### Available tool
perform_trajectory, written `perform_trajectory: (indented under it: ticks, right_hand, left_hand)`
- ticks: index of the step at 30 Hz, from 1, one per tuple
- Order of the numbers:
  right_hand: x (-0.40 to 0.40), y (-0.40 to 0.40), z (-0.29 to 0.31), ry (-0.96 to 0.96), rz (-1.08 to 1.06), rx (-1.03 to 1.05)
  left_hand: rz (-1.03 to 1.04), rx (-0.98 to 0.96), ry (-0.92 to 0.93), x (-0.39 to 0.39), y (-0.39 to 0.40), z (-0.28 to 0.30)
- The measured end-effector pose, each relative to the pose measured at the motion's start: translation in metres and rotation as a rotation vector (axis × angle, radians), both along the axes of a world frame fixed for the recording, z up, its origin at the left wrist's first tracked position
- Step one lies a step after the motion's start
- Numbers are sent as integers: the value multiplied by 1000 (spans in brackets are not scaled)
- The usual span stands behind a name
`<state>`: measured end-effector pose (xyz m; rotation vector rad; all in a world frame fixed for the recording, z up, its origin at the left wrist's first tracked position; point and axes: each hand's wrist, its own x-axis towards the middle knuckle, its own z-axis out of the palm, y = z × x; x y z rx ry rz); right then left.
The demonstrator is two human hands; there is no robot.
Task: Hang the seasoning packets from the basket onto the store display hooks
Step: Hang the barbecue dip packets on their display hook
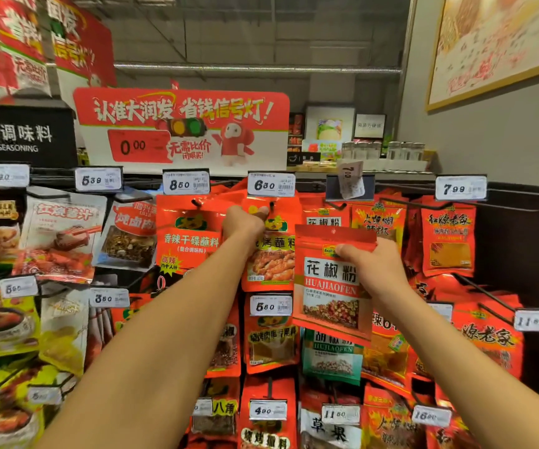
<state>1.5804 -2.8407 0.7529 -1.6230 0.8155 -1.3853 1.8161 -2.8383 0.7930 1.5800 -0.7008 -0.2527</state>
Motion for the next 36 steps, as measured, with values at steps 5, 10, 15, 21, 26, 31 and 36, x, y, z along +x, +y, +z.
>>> perform_trajectory:
  ticks: [5, 10, 15, 21, 26, 31, 36]
  right_hand:
    - [-5, -6, -5, 21, 16, 14]
    - [-18, -17, -9, -87, 38, 45]
    - [-14, -35, 1, -158, 48, 125]
    - [-11, -58, 24, -143, 45, 166]
    - [-7, -67, 33, -131, 108, 221]
    - [-2, -73, 35, -93, 99, 208]
    - [-1, -77, 30, -107, 122, 164]
  left_hand:
    - [45, 38, -59, -12, -5, 2]
    - [56, -24, -269, -24, 19, -14]
    - [19, -164, -517, -55, 36, -33]
    - [-18, -157, -718, -93, 31, -38]
    - [-123, -146, -476, -112, 12, -25]
    - [-262, -225, -38, -111, -5, -2]
    - [-249, -271, -46, -102, -13, 6]
